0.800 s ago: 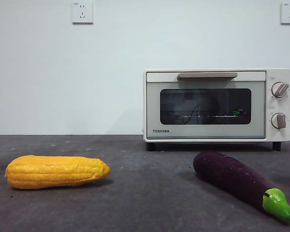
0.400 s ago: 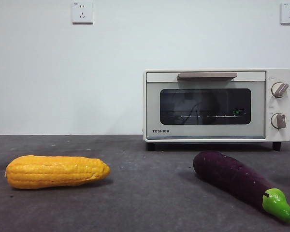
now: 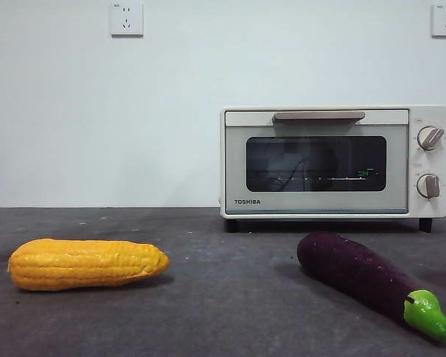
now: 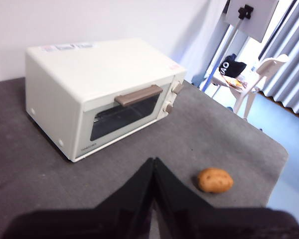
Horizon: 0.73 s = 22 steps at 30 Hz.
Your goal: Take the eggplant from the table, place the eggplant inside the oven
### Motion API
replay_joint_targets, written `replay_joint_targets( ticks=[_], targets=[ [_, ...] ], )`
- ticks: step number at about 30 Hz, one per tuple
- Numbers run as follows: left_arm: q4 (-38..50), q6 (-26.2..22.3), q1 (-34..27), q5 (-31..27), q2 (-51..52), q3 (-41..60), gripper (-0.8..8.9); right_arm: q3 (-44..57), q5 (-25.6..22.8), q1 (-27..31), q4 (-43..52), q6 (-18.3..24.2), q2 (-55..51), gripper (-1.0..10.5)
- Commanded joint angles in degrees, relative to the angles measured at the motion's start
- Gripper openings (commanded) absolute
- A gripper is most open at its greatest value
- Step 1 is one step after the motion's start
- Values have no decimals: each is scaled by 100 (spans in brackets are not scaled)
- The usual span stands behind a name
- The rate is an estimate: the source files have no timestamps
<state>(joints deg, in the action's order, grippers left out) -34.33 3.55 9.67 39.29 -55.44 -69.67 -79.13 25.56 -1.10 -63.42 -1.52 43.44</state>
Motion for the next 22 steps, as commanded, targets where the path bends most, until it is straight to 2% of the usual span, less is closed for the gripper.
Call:
replay_joint_targets(
  ticks=[1,6,8,14,22],
  targets=[
    [46,-125,87,13,-129,13,-5,0,76,-9,31,-22,7,291],
    [232,-122,216,15,-354,13,-5,0,199,-81,-33,-151,42,572],
    [348,-120,264,15,-428,13,-5,0,269,-122,-140,-146,68,629],
    [765,-118,393,13,-702,13,-5,0,348,-162,-544,-142,201,635],
    [1445,-114,726,-52,-1399,13,-5,0,750,-162,-588,-151,212,631]
  ],
)
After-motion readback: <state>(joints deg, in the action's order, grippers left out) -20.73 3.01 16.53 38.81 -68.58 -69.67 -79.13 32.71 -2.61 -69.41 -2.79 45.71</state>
